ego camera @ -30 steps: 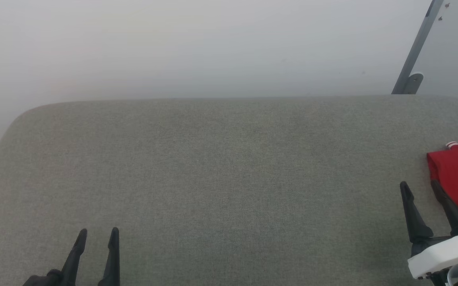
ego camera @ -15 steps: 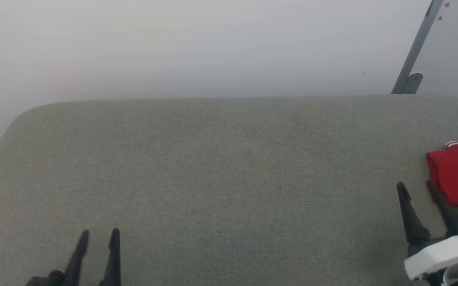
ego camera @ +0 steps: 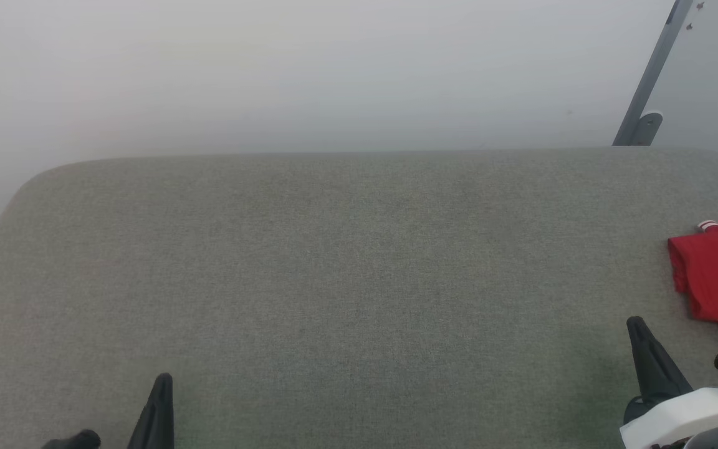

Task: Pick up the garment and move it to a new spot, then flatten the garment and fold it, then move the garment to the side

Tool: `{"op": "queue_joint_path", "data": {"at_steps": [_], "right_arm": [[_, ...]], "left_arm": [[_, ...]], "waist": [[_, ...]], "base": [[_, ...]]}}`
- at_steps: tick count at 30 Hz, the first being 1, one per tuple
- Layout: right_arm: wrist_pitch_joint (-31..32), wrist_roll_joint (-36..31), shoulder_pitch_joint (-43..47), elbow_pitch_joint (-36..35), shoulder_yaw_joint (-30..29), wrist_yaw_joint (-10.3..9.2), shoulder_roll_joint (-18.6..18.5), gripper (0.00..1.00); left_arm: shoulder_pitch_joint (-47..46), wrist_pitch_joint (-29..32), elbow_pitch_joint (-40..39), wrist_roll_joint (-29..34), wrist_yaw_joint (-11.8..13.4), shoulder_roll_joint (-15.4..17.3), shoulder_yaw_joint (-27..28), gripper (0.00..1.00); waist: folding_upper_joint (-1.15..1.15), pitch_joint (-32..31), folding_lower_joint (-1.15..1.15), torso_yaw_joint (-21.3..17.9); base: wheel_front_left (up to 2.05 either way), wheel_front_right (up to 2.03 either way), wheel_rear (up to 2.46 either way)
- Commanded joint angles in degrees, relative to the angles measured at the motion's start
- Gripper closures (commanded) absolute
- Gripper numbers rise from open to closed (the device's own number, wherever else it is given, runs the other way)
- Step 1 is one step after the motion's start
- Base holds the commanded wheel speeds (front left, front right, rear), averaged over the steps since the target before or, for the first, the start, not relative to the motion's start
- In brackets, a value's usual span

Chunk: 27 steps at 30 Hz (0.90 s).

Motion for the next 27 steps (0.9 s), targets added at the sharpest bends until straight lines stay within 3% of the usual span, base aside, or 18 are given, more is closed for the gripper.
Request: {"op": "queue_joint_path", "data": {"at_steps": [1,27], "right_arm": [[0.3,1.9,-1.6,-0.8,-0.5,0.0,-0.1,1.0],[5.2,22.1,-4.1,0.4,-2.5,-0.01,3.5,1.0]], "left_arm": [[-1.8,0.4,-0.6,-2.3,0.0,0.2,0.1,1.0],[-7.7,6.3,2.6,-24.7,0.0,-0.4,0.4,1.0]], "waist": [[0.0,0.0,0.0,0.0],[0.0,0.4,0.0,-0.4]], "base": [[0.0,0.0,0.0],[0.0,0.0,0.0]]}}
